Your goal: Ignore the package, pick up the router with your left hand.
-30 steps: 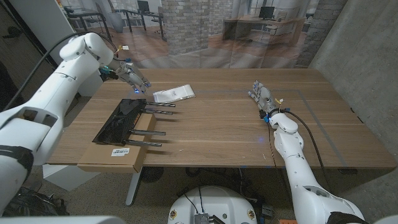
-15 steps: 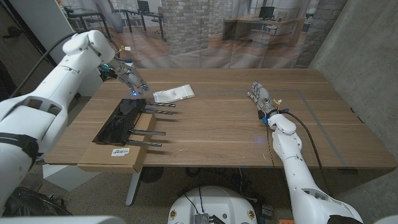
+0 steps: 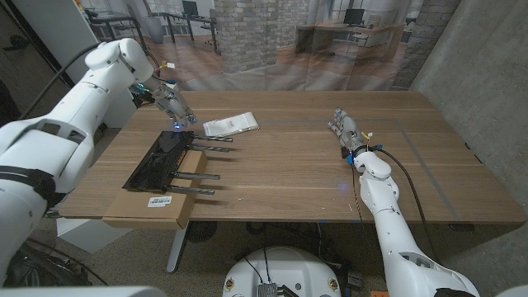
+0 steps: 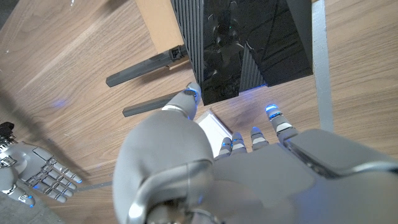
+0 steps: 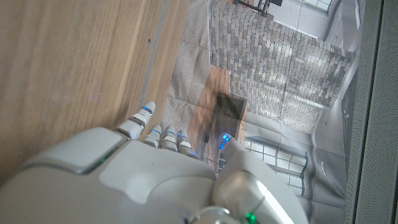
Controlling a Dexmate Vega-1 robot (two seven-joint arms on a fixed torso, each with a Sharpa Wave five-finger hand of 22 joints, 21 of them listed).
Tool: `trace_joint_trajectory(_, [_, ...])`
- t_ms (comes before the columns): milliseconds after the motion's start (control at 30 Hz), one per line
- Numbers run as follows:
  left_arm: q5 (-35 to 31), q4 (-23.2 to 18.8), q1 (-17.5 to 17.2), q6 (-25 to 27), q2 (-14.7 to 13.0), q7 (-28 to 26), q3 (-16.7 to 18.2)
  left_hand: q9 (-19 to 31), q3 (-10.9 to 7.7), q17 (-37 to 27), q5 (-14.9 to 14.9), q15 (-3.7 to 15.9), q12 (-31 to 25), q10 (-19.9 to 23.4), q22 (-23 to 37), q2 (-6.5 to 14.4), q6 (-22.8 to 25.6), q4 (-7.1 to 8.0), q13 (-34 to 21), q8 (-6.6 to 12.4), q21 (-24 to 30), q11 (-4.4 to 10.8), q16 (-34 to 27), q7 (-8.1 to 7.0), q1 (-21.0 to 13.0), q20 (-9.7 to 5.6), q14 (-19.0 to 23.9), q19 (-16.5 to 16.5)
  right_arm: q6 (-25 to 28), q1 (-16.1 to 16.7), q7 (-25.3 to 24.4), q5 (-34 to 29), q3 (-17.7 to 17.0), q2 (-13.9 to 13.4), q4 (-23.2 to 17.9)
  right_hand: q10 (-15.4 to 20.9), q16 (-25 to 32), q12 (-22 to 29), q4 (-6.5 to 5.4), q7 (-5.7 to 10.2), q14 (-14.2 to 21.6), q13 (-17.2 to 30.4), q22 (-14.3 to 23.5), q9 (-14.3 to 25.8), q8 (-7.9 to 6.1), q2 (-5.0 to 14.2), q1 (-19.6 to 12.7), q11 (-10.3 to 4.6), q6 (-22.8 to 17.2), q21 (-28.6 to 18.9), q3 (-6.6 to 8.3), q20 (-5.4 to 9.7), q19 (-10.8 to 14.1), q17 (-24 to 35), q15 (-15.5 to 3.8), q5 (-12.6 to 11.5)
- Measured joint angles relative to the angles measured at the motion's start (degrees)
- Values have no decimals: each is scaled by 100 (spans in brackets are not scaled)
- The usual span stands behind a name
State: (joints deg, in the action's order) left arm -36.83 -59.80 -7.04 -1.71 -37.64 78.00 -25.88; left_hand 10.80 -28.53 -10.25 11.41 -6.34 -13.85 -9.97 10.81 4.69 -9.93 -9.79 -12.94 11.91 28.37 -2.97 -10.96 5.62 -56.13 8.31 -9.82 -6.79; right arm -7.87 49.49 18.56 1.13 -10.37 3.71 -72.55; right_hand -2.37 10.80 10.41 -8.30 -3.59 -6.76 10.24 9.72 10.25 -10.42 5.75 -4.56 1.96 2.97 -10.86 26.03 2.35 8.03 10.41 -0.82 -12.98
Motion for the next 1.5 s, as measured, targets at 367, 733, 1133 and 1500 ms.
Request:
trace_joint_trajectory(367, [-38,332,163,-179,102,63,-106,0,0,0,-49,0,0,21,-1,34,-21,0,0,0,0,21,0,-21,-139,-21,0,21,10,54,-62,-26,12,25,-70,11,0,0,0,0,0,0,0,0,0,0,0,11,0,0,0,0,0,0,0,0])
trace_joint_trajectory(733, [-19,854,382,-289,223,86,-389,-1,0,13,-49,22,0,0,-1,83,10,0,-17,0,0,0,0,-115,-279,-10,22,74,23,71,-113,-45,15,31,-108,11,0,0,23,0,0,0,0,0,0,0,0,11,0,0,23,0,0,0,0,0])
trace_joint_trajectory(1133, [-9,1190,551,-360,315,89,-638,11,113,12,-90,51,-97,81,-2,91,728,31,-27,301,0,-156,-15,-229,-544,46,205,309,23,69,-144,-56,21,38,-114,11,0,0,23,0,0,0,0,0,0,0,0,11,0,0,23,0,0,0,0,0])
trace_joint_trajectory(1500, [7,1388,638,-356,374,90,-757,12,455,40,-115,391,-228,863,-16,41,2831,50,82,721,89,185,-91,243,-899,35,888,962,5,34,-155,-58,23,45,-83,11,0,0,23,0,32,0,0,0,0,-23,23,11,0,0,23,0,0,0,32,0])
